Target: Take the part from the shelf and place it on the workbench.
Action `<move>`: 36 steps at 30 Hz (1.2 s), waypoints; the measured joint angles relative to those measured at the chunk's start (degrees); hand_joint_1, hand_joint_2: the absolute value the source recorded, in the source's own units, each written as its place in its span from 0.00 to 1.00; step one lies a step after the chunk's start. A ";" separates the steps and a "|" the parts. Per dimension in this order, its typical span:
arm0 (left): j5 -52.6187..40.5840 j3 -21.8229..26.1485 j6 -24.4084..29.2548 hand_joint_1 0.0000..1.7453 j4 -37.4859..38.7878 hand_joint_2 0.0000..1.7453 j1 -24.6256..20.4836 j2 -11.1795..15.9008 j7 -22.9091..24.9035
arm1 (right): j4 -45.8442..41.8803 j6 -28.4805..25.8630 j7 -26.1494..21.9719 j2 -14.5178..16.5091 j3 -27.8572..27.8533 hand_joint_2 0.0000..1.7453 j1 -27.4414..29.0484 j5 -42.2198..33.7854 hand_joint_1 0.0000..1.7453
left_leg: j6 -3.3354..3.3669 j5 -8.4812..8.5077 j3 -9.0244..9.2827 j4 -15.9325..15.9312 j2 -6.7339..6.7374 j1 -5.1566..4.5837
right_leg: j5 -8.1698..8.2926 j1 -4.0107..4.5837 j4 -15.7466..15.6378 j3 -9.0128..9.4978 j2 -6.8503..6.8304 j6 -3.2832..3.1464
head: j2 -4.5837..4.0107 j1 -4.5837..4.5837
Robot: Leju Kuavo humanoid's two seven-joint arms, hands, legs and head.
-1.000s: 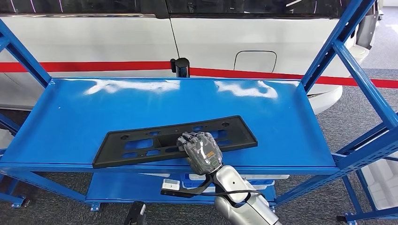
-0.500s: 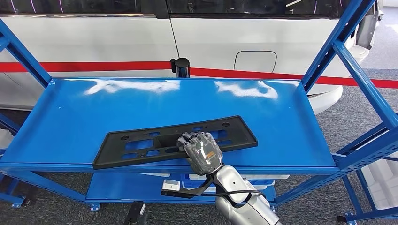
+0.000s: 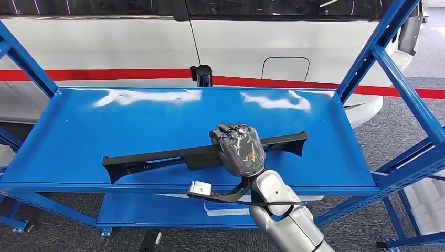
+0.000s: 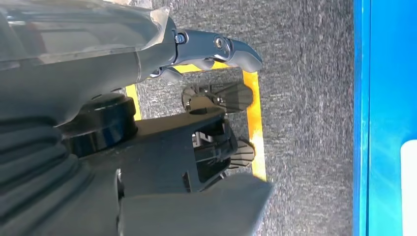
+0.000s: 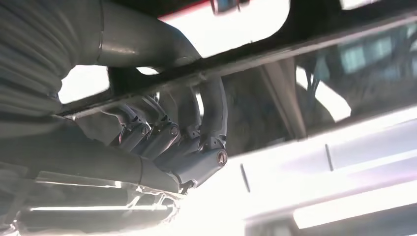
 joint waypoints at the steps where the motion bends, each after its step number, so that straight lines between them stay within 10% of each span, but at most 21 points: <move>1: 0.00 0.00 -0.09 0.00 0.00 1.00 0.00 0.00 0.00 | -0.76 0.14 0.00 -0.13 -0.47 1.00 -0.40 0.02 1.00 | 0.00 0.00 0.00 0.00 0.00 0.00 | 0.00 0.00 0.00 0.00 0.00 0.00 | 0.00 0.00; 18: 1.78 1.54 -1.96 0.00 0.00 1.00 -0.05 0.10 1.84 | -3.27 -0.28 -0.61 -1.61 -2.42 1.00 -4.37 -2.97 1.00 | 1.39 0.37 0.47 -0.78 0.20 -0.11 | -0.20 -0.88 -0.05 0.06 -0.11 0.46 | 0.00 0.00; 22: 1.84 1.80 -1.90 0.00 0.00 1.00 -0.13 0.03 2.04 | -3.28 -0.57 -0.81 -2.16 -2.72 1.00 -4.84 -3.68 1.00 | 2.21 1.26 1.08 -2.00 0.82 0.28 | -5.70 -1.04 10.78 -4.79 -0.48 0.00 | 0.00 0.52; 25: 2.05 2.13 -1.72 0.00 0.00 1.00 -0.09 0.02 2.20 | -3.27 -0.67 -1.08 -2.71 -2.90 1.00 -4.73 -4.43 1.00 | 1.85 1.28 1.01 -1.94 0.95 0.67 | -6.09 -1.95 14.60 -6.34 -0.63 1.37 | 0.00 0.56; 29: 2.14 2.35 -1.71 0.00 -0.01 1.00 -0.10 0.22 2.23 | -3.28 -0.82 -1.39 -2.98 -3.01 1.00 -4.76 -5.39 1.00 | -0.57 1.01 0.59 -1.02 0.77 1.52 | -1.29 -3.09 2.33 0.38 -0.85 4.08 | 0.00 1.02; 33: 2.21 2.39 -1.77 0.00 0.01 1.00 0.01 0.33 2.19 | -3.24 -1.18 -1.85 -3.05 -3.21 1.00 -4.73 -6.35 1.00 | -1.78 0.96 -0.18 -0.12 0.48 1.83 | -1.20 -2.91 2.77 -0.42 0.01 1.91 | 0.00 0.64; 36: 2.28 2.41 -1.78 0.00 0.02 1.00 0.06 0.37 2.13 | -3.24 -1.32 -2.17 -2.98 -3.25 1.00 -4.73 -6.80 1.00 | -1.40 -4.28 -2.98 6.41 1.06 1.76 | -0.27 -2.24 2.86 -1.53 -0.11 -0.22 | 0.00 0.22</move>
